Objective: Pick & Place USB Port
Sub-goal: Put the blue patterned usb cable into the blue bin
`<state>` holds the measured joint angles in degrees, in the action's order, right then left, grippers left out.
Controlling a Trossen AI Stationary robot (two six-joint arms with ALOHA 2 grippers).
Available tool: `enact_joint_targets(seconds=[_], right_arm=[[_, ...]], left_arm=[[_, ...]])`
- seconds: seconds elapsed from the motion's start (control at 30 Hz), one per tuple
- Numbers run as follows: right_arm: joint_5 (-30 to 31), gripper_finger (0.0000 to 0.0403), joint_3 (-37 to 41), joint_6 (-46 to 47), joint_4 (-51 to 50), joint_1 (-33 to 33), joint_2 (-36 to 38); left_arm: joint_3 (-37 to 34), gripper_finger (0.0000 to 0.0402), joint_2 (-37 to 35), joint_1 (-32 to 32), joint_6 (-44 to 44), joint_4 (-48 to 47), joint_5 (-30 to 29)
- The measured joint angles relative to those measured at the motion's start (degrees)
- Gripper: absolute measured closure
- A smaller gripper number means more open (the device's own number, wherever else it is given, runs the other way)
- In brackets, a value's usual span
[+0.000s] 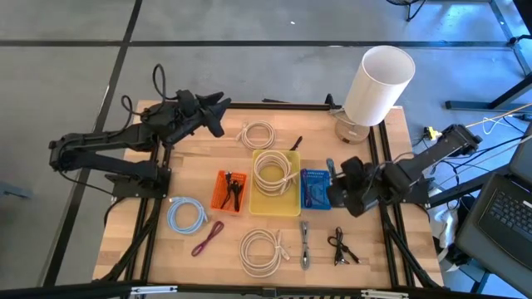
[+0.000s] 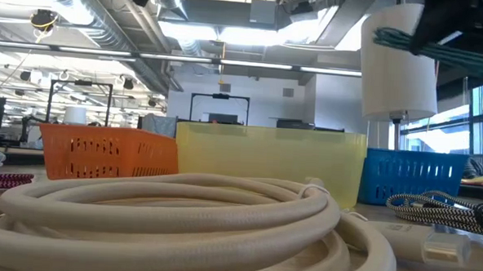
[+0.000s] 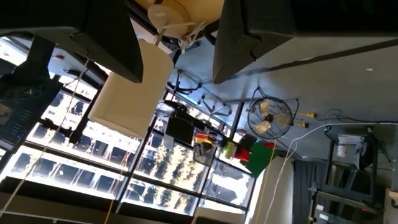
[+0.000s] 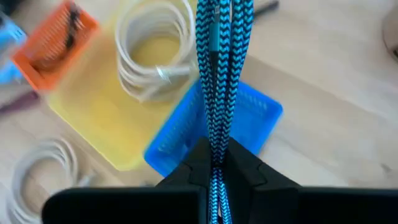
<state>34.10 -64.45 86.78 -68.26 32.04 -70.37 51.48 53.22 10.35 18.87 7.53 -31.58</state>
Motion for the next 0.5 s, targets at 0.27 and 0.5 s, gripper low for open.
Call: enact_joint_targets(seconds=[0.27, 0.5], right_arm=[[0.38, 0.0382, -0.17, -6.30, 5.38, -6.03, -0.77], [-4.24, 0.0382, 3.22, -6.40, 10.44, -10.00, -1.68]], left_arm=[[0.00, 0.0213, 0.25, 0.00, -0.02, 0.00, 0.60], [0.00, 0.0213, 0.25, 0.00, -0.15, 0.00, 1.78]])
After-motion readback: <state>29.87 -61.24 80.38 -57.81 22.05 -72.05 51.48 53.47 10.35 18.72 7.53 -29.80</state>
